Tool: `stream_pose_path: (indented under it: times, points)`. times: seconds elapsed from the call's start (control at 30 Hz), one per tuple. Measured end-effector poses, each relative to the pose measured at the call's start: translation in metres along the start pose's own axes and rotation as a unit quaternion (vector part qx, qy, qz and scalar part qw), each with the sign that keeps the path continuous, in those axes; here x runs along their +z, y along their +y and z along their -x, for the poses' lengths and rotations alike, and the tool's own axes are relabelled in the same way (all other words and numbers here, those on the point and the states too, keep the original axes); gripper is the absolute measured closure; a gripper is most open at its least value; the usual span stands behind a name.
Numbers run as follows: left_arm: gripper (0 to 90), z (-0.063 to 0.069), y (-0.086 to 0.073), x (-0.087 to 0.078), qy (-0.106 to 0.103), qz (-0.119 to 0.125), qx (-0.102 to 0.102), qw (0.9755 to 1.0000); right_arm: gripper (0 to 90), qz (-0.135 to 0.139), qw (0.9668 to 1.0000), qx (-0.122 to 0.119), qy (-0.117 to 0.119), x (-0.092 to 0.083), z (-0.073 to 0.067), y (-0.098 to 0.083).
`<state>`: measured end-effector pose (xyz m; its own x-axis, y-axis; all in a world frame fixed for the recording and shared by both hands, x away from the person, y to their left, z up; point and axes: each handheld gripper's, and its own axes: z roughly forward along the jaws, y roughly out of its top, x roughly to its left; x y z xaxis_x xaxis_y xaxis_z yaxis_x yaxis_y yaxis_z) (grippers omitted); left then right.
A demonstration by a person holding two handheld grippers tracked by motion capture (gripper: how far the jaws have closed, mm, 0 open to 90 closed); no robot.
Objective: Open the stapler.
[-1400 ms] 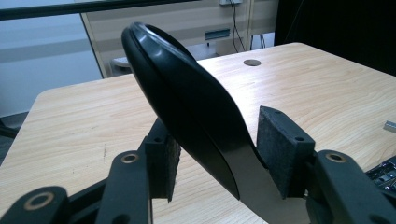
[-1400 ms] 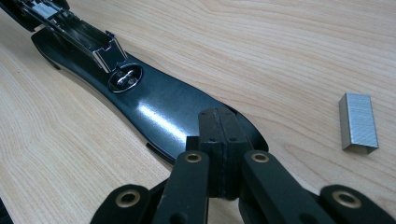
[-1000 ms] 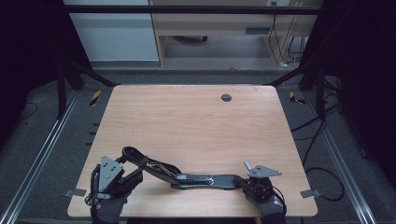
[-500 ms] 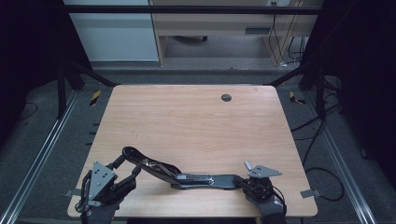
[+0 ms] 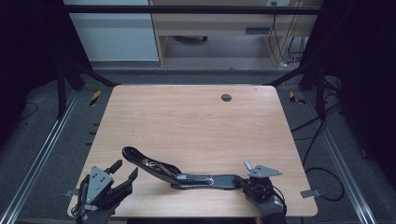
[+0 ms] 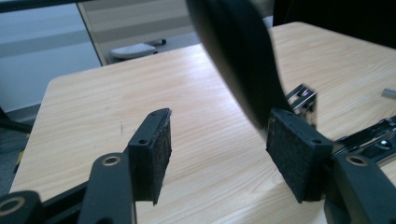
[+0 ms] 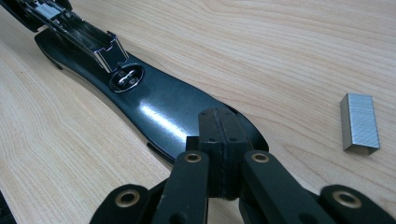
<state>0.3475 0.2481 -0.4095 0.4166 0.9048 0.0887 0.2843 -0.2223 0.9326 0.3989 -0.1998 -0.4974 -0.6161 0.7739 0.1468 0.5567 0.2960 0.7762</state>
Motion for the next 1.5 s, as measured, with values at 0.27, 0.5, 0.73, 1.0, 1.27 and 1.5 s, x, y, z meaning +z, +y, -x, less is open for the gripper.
stream_pose_path:
  times: [0.27, 0.5, 0.73, 1.0, 1.27, 1.5]
  points:
    - [41.4, -0.011, -0.012, 0.010, 0.018, -0.031, -0.004, 0.9994, 90.0, -0.002, 1.0000, -0.002, -0.003, 0.000, 0.000, 0.000]
    - [43.1, -0.019, -0.025, 0.020, 0.036, -0.047, 0.001, 0.9983, 87.1, -0.003, 0.9999, -0.012, -0.006, 0.000, -0.002, 0.001]
    - [43.4, -0.023, -0.032, 0.028, 0.038, -0.058, 0.004, 0.9976, 77.7, -0.003, 0.9997, -0.019, -0.014, -0.002, -0.003, 0.005]
    - [43.3, -0.031, -0.035, 0.032, 0.044, -0.063, -0.005, 0.9970, 61.4, 0.012, 0.9985, -0.016, -0.050, -0.015, 0.005, 0.014]
    - [43.0, -0.034, -0.035, 0.034, 0.047, -0.062, 0.000, 0.9970, 51.7, 0.006, 0.9941, -0.006, -0.109, -0.032, 0.020, 0.026]
    - [42.9, -0.035, -0.036, 0.038, 0.048, -0.070, 0.003, 0.9964, 59.0, 0.014, 0.9918, -0.009, -0.127, -0.040, 0.032, 0.038]
